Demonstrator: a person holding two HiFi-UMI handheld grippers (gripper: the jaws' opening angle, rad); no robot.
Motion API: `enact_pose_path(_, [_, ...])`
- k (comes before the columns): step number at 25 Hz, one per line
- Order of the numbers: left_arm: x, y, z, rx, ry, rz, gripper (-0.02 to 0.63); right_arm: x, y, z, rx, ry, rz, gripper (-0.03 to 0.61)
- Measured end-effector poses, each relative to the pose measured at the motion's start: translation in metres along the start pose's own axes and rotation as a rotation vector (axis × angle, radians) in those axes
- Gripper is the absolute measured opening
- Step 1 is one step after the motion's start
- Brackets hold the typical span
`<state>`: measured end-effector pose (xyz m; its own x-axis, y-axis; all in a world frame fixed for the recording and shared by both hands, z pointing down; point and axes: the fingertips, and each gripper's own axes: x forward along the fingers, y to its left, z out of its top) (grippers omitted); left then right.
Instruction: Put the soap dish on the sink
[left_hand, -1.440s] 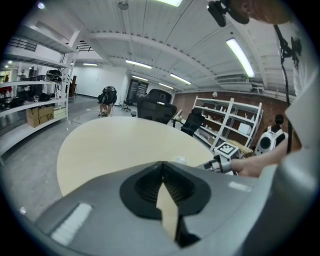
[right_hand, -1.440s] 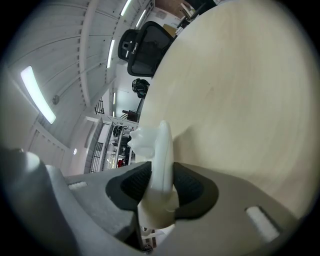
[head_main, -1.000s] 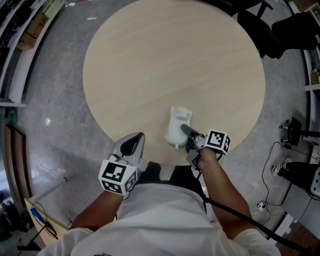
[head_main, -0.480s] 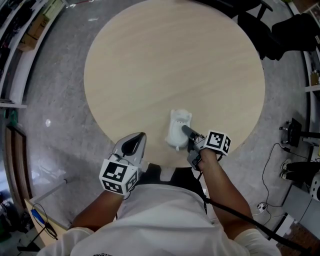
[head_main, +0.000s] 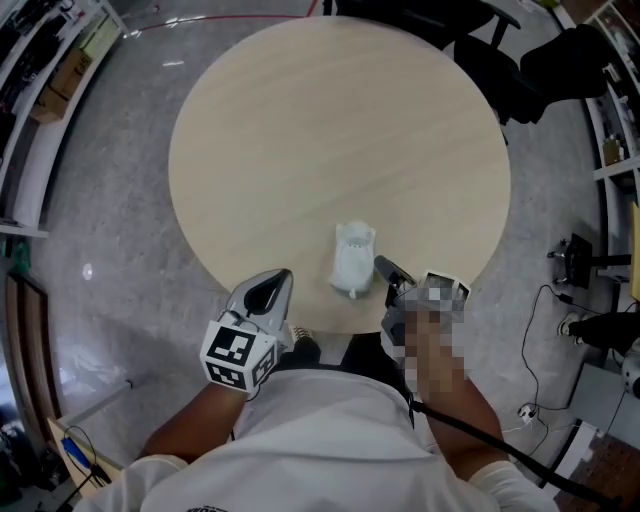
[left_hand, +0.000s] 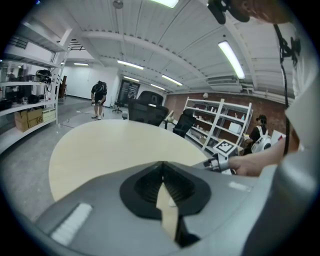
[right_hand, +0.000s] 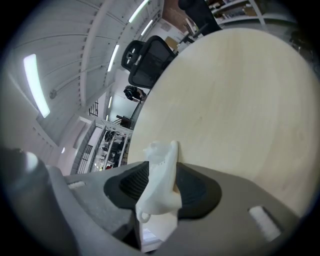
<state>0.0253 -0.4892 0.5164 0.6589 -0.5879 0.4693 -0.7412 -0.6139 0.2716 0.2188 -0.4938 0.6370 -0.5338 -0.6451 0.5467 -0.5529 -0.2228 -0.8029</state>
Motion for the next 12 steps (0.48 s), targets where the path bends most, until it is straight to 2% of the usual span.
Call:
enact_pose_path(3, [-0.003,-0.009,0.008,0.026,-0.026,-0.03,0.008,-0.019,0.023,0.0,-0.04,-0.054,0.052,0.16])
enact_pose_path(7, [-0.006,-0.028,0.025,0.064,-0.077,-0.084,0.008,-0.052,0.065,0.002,-0.117,-0.143,0.121,0.015])
enact_pose_path(12, [-0.013,-0.046,0.038,0.097,-0.117,-0.12,0.008,-0.093,0.117,0.01,-0.246,-0.248,0.199,0.003])
